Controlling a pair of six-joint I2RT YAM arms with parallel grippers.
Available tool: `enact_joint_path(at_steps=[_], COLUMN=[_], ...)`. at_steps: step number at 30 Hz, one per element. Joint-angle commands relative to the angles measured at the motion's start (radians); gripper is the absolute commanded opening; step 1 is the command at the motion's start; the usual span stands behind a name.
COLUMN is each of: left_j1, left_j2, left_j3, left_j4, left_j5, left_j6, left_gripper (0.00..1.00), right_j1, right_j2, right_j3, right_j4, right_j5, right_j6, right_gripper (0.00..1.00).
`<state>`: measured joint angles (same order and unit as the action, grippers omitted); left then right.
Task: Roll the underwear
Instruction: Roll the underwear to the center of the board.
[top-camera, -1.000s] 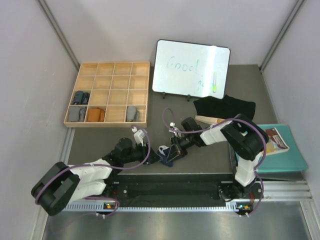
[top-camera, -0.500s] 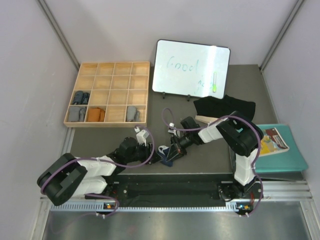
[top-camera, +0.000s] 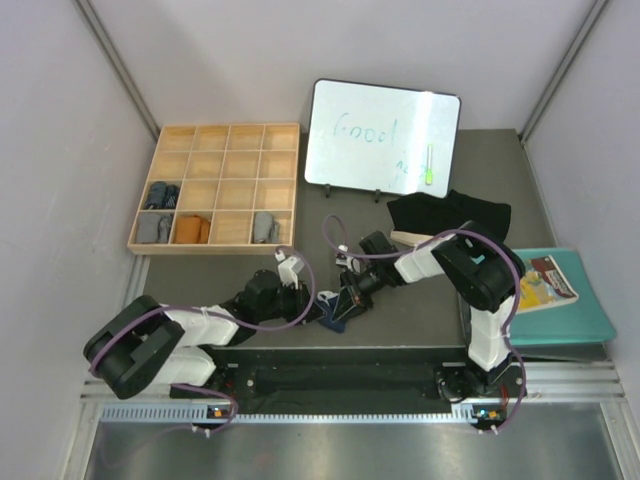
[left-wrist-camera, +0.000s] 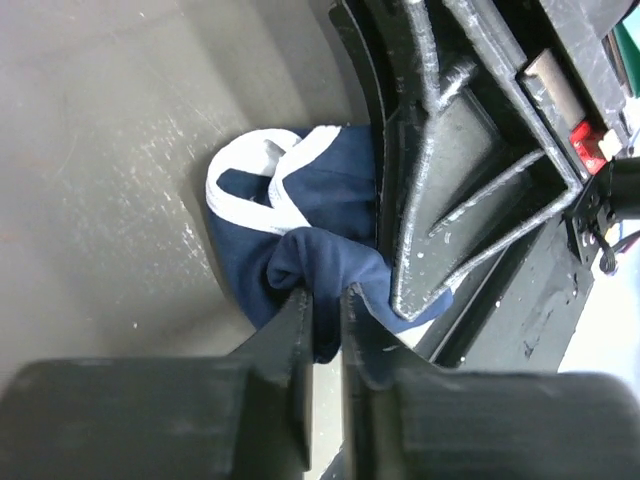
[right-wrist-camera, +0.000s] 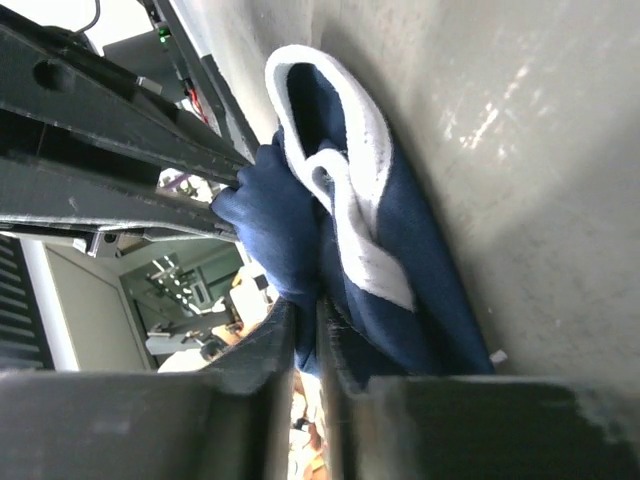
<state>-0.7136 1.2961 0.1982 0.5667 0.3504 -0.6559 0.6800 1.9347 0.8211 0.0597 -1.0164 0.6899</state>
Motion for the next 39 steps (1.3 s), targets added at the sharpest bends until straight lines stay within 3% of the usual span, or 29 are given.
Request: enact_joint_path(at_steps=[1, 6, 15, 25, 39], left_j1=[-0.003, -0.003, -0.003, -0.012, -0.037], left_j2=[0.019, 0.040, 0.150, 0.166, 0.201], left_j3=[0.035, 0.084, 0.179, 0.210, 0.283], left_j4=[0.010, -0.080, -0.223, -0.272, -0.381], left_j5=[-0.045, -0.038, -0.022, 0.030, 0.012], left_j6=[0.024, -0.001, -0.001, 0.058, 0.093], left_gripper=[0.01, 0.00, 0.00, 0.00, 0.00], right_j1=[-0.016, -0.016, -0.020, -0.034, 0.010], right_j2=[-0.005, -0.086, -0.284, -0.503, -0.382], right_j3=[-0.002, -0.031, -0.059, -0.163, -0.119], right_j4=[-0.032, -0.021, -0.162, -0.182, -0.053], right_j5=[0.222, 0.252, 0.389, 0.571, 0.547], right_j6=[-0.067, -0.050, -0.082, -0.059, -0.153], right_gripper=[0.21, 0.45, 0.60, 0.73, 0.72])
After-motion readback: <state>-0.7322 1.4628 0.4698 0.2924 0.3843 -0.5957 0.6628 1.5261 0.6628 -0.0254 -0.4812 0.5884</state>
